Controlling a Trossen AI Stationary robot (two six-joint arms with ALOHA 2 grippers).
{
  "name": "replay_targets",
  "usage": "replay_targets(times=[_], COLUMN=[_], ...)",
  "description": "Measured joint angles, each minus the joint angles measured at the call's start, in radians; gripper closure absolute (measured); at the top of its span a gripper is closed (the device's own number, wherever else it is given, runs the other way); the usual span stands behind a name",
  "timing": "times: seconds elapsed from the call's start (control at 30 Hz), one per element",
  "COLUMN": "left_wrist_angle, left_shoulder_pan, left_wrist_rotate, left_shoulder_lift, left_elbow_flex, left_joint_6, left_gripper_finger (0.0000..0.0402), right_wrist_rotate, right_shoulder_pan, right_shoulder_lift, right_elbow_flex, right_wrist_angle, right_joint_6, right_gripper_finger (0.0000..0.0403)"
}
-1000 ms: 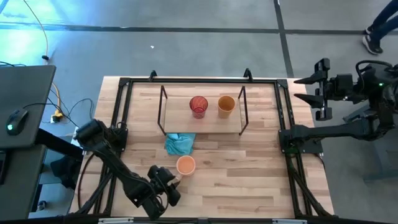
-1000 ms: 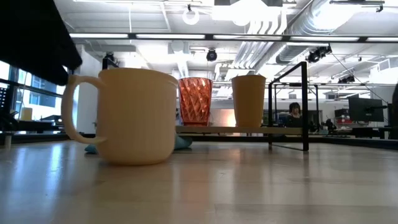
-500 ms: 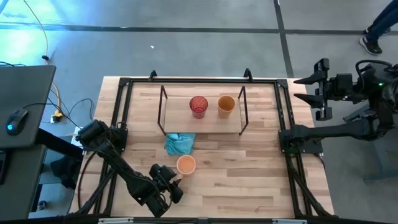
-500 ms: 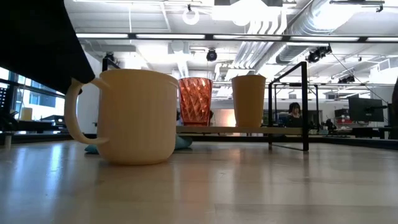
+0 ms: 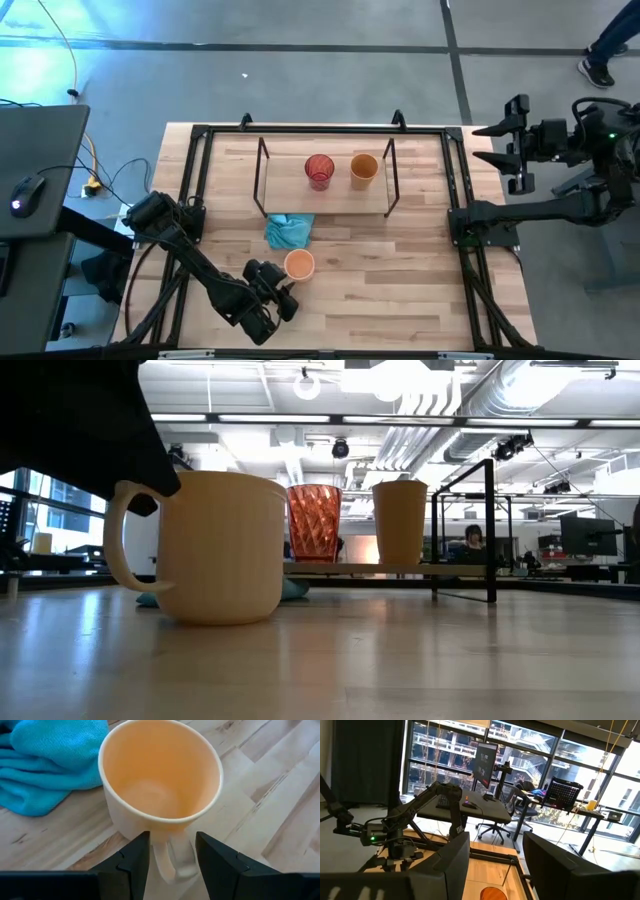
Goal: Stack small to large cups/mugs on shelf
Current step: Put the light yellow mug on the shelf
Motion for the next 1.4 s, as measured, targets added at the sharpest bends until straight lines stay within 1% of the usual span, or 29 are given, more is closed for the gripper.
replay_targets(times=[0.3, 0.4, 0.5, 0.67, 0.73, 1.1, 1.23, 1.4], left_wrist_angle=[0.004, 0.003, 0.003, 0.003, 0.003, -0.002, -0.006, -0.034], left_shoulder_pan=[0.001, 0.007, 0.014, 0.019, 0.018, 0.036, 0.068, 0.119], left_wrist_rotate=[0.003, 0.032, 0.041, 0.035, 0.03, -0.005, -0.034, -0.035], left_shoulder_lift=[0.0, 0.0, 0.0, 0.0, 0.0, 0.0, 0.0, 0.0], left_elbow_flex=[0.0, 0.0, 0.0, 0.0, 0.0, 0.003, 0.031, 0.079], left_joint_6=[0.0, 0.0, 0.001, 0.004, 0.004, -0.015, -0.007, 0.038], left_gripper_finger=[0.0254, 0.0263, 0.0288, 0.035, 0.0365, 0.0363, 0.0364, 0.0364], right_wrist_rotate=[-0.001, -0.001, -0.001, -0.001, -0.001, -0.001, -0.001, -0.008], right_shoulder_pan=[0.0, 0.0, 0.0, 0.0, 0.0, 0.0, 0.0, 0.0], right_shoulder_lift=[0.0, 0.0, 0.0, 0.0, 0.0, 0.0, 0.0, 0.0], right_elbow_flex=[0.0, 0.0, 0.0, 0.0, 0.0, 0.0, 0.0, 0.0], right_wrist_angle=[0.0, 0.0, -0.001, -0.001, -0.001, -0.001, -0.001, -0.001], right_joint_6=[0.0, 0.0, 0.0, 0.0, 0.0, 0.0, 0.0, 0.003], right_gripper_finger=[0.0226, 0.0226, 0.0226, 0.0226, 0.0226, 0.0226, 0.0226, 0.0226])
